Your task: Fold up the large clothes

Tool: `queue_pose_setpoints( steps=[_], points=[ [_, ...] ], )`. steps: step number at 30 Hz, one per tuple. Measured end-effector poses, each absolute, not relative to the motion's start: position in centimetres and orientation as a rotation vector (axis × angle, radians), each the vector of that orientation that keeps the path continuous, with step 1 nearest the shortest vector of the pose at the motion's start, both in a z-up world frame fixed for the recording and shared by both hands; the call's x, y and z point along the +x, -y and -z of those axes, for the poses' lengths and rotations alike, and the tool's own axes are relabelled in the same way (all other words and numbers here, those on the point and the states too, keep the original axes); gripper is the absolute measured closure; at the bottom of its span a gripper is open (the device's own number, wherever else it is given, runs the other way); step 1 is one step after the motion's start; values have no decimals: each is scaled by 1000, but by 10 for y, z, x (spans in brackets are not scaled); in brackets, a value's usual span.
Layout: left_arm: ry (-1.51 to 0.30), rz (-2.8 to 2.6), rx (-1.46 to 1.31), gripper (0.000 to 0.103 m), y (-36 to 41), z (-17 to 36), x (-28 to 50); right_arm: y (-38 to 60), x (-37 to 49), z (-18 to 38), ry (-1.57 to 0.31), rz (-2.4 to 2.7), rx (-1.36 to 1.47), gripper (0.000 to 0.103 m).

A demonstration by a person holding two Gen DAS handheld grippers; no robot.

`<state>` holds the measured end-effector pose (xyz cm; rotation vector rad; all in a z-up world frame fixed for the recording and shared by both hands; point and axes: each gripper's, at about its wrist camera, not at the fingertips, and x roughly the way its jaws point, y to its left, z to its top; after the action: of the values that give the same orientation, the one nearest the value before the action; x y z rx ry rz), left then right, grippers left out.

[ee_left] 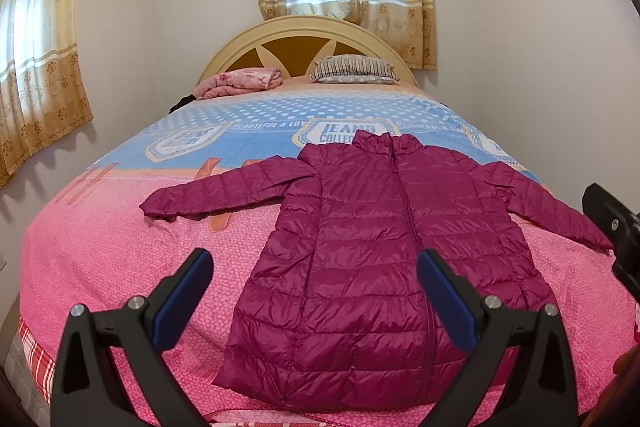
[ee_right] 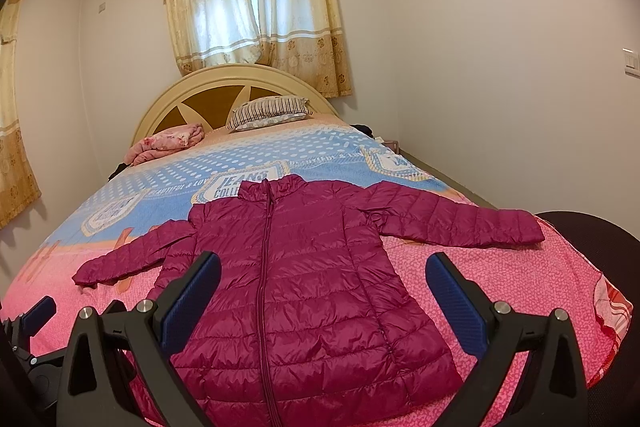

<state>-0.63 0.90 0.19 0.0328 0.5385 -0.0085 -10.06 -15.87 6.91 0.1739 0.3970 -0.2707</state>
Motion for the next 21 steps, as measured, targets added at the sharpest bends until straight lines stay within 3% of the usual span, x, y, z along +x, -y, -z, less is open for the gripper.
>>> queue_pose_setpoints(
  steps=[21],
  points=[
    [-553, 13, 28, 0, -9, 1, -3, 160, -98, -67, -419, 282, 177, 1]
  ],
)
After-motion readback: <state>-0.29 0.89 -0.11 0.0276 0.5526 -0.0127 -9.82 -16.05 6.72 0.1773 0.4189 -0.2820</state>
